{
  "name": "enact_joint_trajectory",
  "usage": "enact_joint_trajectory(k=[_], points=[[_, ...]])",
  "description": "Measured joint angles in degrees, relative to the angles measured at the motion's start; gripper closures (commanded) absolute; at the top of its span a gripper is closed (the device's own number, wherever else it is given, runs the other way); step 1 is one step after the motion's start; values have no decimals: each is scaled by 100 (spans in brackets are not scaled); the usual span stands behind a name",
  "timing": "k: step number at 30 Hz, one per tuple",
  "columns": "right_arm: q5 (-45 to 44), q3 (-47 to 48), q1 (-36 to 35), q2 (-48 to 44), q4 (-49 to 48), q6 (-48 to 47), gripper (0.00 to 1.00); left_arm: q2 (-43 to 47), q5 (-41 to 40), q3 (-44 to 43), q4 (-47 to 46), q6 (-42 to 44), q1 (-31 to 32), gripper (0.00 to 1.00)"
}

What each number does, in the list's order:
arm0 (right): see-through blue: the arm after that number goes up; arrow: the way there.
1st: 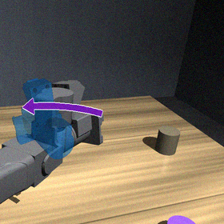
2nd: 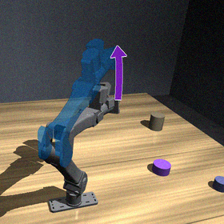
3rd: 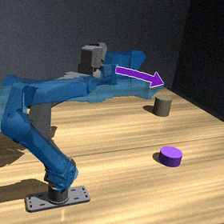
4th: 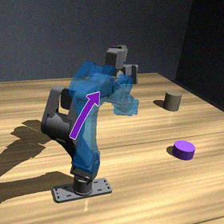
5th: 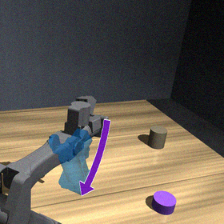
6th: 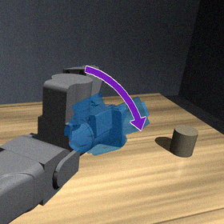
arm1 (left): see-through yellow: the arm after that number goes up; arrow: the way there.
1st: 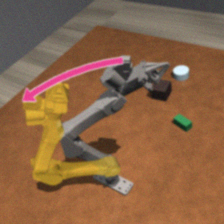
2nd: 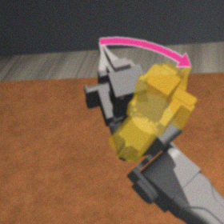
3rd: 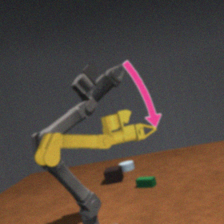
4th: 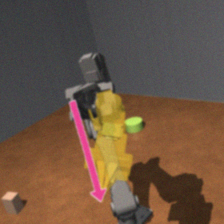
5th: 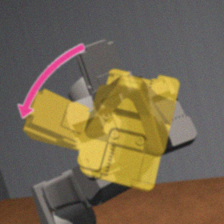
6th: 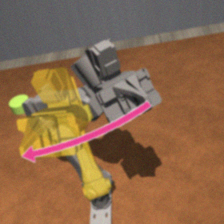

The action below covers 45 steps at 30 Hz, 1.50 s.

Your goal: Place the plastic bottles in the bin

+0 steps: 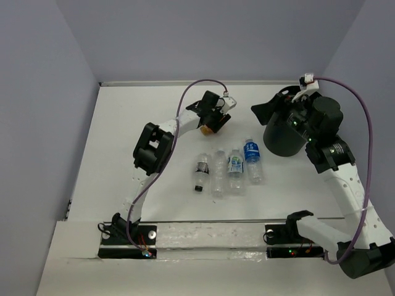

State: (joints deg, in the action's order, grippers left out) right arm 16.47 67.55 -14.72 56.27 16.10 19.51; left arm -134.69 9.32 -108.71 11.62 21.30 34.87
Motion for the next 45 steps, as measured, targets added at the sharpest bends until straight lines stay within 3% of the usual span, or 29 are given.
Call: enact_joint_trajectory(k=[5, 8, 15, 18, 23, 33, 45], points=[[-105, 2, -208, 155, -9, -9, 13, 328, -52, 315, -81, -177, -63, 46], [-122, 2, -308, 262, -4, -11, 12, 970, 79, 669, -162, -389, -160, 46], [-225, 116, -332, 46, 13, 96, 11, 3429, 901, 1475, -1202, -1285, -568, 46], [85, 323, -332, 9, -90, 321, 10, 4710, 1224, 2267, -1770, -1690, -627, 46], [723, 332, -367, 90, -341, 739, 8, 6336, 1360, 3982, -2402, -2109, -61, 46], [1073, 304, -1222, 389, -505, 1014, 4, 6470, 699, 4559, -2173, -2142, 1121, 46], [168, 37, -1873, 680, -654, 1003, 2, 6323, -105, 4557, -1882, -1880, 1657, 46]])
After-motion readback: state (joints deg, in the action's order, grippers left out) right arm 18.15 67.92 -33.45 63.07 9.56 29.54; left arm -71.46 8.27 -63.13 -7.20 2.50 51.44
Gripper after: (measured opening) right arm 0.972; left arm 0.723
